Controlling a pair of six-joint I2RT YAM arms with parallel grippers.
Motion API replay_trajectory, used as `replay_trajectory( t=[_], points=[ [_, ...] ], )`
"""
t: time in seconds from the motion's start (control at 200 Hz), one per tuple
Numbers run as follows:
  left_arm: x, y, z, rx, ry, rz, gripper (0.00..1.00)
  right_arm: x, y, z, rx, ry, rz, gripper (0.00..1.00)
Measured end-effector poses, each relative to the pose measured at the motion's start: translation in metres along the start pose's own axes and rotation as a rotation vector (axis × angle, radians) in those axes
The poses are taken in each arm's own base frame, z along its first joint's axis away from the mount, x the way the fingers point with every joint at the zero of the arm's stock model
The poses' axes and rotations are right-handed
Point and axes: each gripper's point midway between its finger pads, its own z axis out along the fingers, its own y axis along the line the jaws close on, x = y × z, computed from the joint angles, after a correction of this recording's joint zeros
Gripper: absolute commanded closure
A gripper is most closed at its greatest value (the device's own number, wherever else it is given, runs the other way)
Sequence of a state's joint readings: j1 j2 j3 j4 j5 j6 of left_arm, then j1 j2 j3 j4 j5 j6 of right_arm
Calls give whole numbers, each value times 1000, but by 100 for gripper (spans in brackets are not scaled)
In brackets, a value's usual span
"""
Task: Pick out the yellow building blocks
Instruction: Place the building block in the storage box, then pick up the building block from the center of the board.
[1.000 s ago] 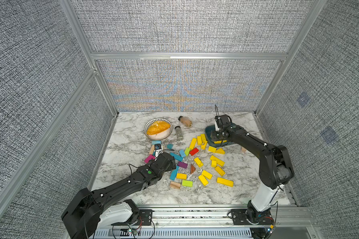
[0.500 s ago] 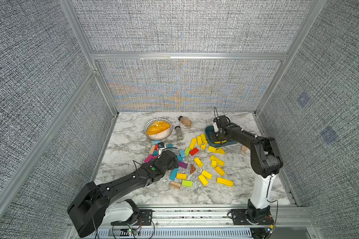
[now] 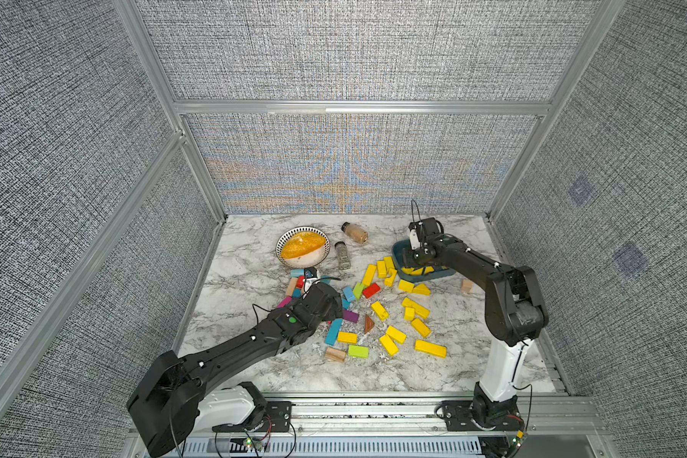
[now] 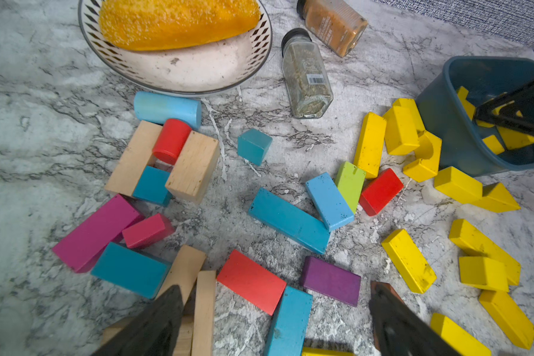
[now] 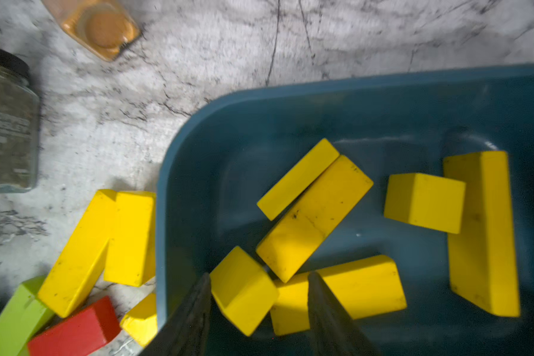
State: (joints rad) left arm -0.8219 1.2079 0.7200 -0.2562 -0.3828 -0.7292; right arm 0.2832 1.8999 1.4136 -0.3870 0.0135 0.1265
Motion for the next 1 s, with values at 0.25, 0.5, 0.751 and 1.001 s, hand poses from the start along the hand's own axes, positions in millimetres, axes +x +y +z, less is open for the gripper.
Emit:
replay_trajectory(
  t=[0.25,0.5,0.751,1.001],
  points=[
    [9,-4,-12,31,87,92,9,-24,8,-72,-50,-181,9,47],
    [61,-16,-25,154,350,192,13,20,27,-104,-156,-206,23,47],
    [63,-42,-59,336,454,429,16,40,28,-120,-189,-227,46,47],
    [37,-74,-83,525,401,882,17,38,28,-138,-198,-278,44,47]
  ],
)
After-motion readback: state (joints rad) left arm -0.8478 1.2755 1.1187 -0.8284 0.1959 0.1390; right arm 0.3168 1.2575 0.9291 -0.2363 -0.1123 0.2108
